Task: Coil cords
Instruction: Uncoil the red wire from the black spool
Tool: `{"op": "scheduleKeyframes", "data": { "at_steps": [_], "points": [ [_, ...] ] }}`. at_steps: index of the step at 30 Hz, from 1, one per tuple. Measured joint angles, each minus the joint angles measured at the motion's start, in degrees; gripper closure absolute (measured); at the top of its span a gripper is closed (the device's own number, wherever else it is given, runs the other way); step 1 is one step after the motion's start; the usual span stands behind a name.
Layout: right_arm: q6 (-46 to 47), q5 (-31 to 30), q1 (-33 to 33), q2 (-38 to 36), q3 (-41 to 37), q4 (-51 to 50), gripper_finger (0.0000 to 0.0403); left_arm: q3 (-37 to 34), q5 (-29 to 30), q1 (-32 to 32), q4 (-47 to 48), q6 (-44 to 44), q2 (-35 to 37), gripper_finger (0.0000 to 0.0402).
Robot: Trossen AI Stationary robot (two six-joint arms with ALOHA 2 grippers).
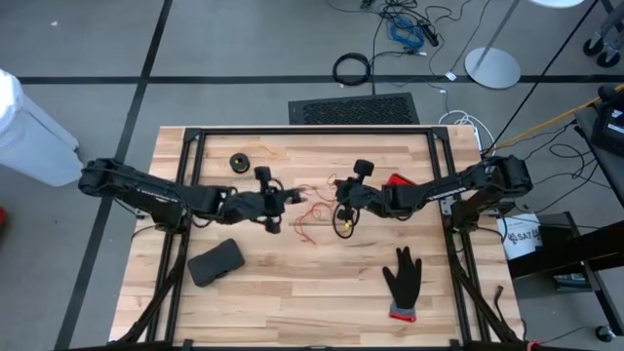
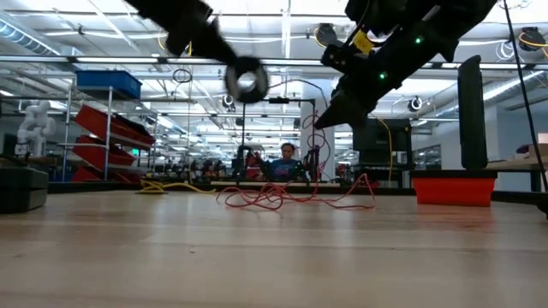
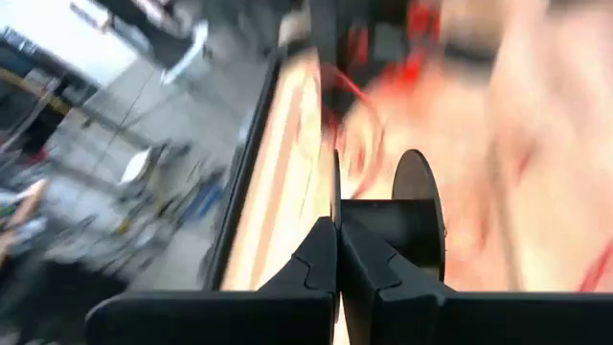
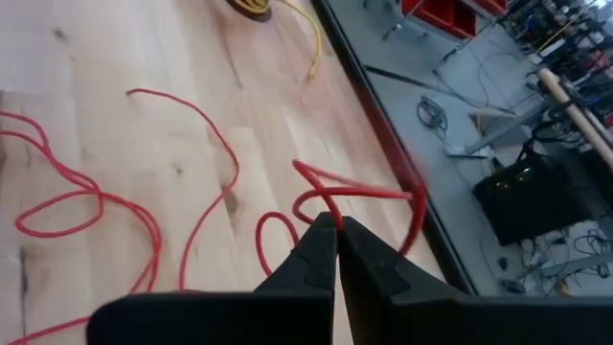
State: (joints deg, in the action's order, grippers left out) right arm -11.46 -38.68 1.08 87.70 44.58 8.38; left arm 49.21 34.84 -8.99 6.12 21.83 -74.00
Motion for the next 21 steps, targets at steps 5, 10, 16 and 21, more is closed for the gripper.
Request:
{"op": "scheduleKeyframes", "data": {
  "at_steps": [5,10,16,21],
  "points": [
    [-0.7,-0.34,1.42,-0.04,0.0,0.73,0.0403,0.0,8.99,-0.54,10.9,0.04,-0.91,0.0402],
    [-3.24,2.84,3.62,-0.06,0.0,0.68,0.0403,0.0,18.15,-1.0,12.22,0.78,-2.03,0.0402],
    [-2.24,7.64,5.65,-0.14,0.01,0.03,0.0403,0.0,23.09,-0.94,11.76,2.86,-2.6,0.0402],
    [-1.36,9.33,6.99,-0.8,0.02,-2.03,0.0401,0.0,23.09,-0.94,11.9,3.02,-2.6,0.0402]
  ]
}}
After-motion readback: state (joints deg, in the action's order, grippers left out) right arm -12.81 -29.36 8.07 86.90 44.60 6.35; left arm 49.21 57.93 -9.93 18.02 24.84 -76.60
